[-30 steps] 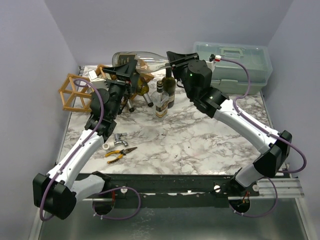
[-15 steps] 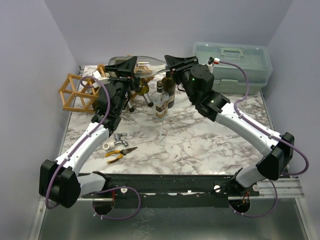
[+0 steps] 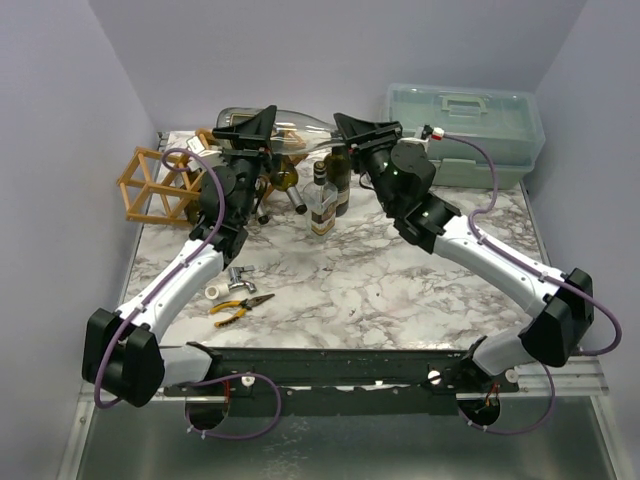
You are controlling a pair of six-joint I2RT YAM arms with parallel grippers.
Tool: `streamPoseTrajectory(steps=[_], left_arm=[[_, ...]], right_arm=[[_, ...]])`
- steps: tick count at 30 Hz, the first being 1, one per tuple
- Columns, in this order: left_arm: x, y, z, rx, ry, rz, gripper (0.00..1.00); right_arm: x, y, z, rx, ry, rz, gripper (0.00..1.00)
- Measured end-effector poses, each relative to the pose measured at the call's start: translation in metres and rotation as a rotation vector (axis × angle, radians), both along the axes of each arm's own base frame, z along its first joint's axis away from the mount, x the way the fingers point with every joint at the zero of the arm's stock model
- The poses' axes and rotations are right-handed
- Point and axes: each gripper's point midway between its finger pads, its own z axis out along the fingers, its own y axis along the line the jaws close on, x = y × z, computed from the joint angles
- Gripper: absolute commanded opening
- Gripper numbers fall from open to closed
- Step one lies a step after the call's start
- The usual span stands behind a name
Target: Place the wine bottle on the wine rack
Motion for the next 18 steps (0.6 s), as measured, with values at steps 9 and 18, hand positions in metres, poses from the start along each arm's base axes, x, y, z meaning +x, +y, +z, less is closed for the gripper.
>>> streamPoseTrajectory(steps=[9,18], left_arm=[[0.010,0.010,0.000,-0.019,-0.011,0.058,0.00],[0.042,0.053,0.010,0.082,0.053,0.139,0.00]], right_arm=[[-0.032,-0.002,0.022,-0.042,-0.099,0.099,1.00],[-0.050,-0.016,0.001,-0.322,-0.130,0.114,1.00]])
